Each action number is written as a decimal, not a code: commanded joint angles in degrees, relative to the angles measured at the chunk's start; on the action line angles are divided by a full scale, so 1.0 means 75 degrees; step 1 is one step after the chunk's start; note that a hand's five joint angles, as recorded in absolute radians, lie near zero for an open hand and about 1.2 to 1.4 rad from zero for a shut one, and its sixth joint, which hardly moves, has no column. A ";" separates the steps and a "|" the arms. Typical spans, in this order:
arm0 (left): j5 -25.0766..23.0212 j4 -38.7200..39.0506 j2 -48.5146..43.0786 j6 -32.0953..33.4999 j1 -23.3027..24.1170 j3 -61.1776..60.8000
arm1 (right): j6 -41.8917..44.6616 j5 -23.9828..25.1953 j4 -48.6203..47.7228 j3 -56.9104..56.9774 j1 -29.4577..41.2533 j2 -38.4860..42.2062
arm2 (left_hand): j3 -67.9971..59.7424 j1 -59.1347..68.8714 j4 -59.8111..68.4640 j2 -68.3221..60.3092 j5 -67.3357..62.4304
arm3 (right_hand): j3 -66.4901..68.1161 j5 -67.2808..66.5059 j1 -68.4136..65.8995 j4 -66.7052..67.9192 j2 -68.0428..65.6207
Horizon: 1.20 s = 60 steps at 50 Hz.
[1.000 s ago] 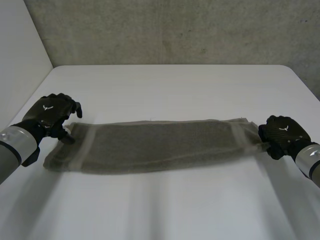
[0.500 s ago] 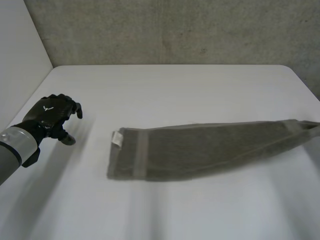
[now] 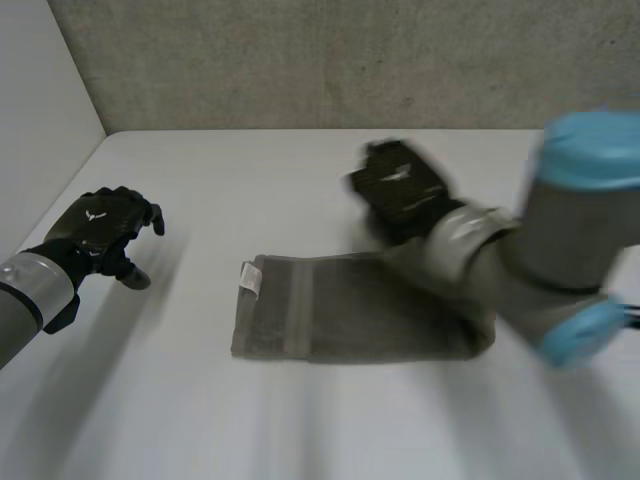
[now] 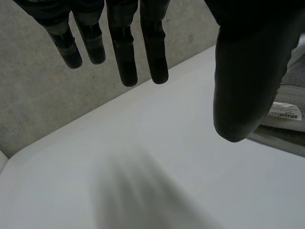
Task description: Fold the towel.
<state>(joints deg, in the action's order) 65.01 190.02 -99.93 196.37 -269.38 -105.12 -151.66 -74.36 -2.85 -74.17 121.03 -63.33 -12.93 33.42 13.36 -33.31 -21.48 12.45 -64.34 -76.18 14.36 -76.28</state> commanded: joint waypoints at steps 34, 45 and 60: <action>0.0226 -0.0011 0.0012 -0.0882 0.1616 0.0902 | -0.0708 -0.0234 -0.0147 -0.3470 -0.1032 -0.1752 | 0.0391 -0.0313 -0.0448 0.0298 0.0055 | -0.0326 0.8579 0.8824 -0.0581 0.8837; 0.0601 0.0012 -0.0023 -0.0905 0.2120 0.0750 | -0.0099 0.0973 -0.1085 -0.4900 -0.2228 -0.1318 | 0.0391 -0.0313 -0.0448 0.0298 0.0055 | -0.0326 0.6594 0.6840 -0.0581 0.6852; 0.0613 0.0024 0.0000 -0.0917 0.2249 0.0586 | -0.0029 0.0926 -0.1624 -0.4783 -0.2520 -0.0696 | 0.0391 -0.0335 -0.0448 0.0320 0.0077 | -0.0326 -0.0755 -0.0509 -0.0581 -0.0496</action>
<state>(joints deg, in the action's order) 69.63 190.19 -99.96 189.53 -252.52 -100.53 -152.03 -66.59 -15.36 -110.49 103.14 -68.47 -12.93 33.42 13.36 -33.08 -21.25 12.45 -57.84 -66.74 14.37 -66.81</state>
